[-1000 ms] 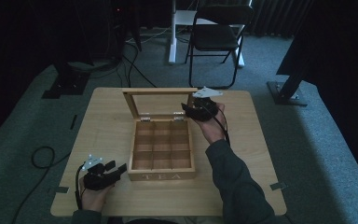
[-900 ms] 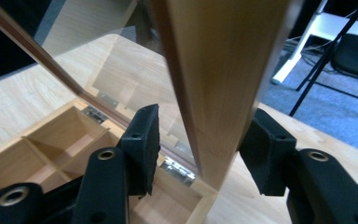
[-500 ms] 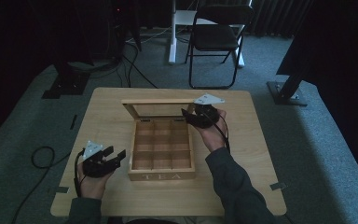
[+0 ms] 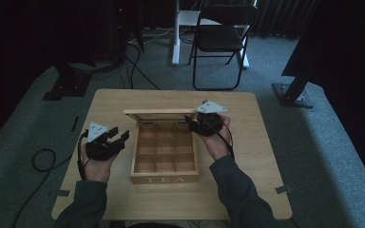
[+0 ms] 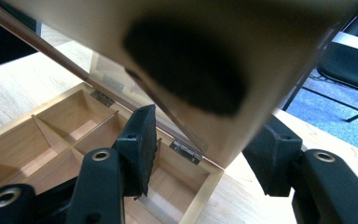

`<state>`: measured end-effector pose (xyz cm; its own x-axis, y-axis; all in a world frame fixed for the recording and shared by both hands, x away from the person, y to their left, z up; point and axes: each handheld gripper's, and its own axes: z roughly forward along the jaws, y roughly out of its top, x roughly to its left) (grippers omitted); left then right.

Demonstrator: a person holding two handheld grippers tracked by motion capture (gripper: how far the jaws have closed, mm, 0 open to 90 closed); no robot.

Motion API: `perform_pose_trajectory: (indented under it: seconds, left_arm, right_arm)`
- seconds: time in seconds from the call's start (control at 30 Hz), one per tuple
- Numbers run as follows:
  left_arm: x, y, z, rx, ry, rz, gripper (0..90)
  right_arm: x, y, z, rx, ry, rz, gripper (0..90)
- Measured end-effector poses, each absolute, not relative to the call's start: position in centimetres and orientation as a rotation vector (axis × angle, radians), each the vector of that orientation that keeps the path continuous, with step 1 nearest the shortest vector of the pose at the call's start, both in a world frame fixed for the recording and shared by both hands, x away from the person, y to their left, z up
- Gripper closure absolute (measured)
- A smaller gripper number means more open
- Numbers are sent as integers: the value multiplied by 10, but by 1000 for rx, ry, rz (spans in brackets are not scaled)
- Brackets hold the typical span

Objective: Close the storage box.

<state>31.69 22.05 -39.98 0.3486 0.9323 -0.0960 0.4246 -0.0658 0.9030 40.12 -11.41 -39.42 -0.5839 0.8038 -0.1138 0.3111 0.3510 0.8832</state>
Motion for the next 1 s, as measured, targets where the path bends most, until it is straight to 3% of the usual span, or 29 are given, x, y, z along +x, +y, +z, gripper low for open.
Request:
perform_pose_trajectory:
  seconds: [0.53,0.77,1.0]
  left_arm:
    - [316,208,-385,1674,1173,699,715]
    - [312,205,-385,1688,1152,699,720]
    - [307,204,-390,1685,1150,688,725]
  right_arm:
    - [389,-119,-404,977,2086,1206,460]
    - [379,-128,-406,986,2083,1232,525]
    - [364,-143,-407,970,2110,1229,660]
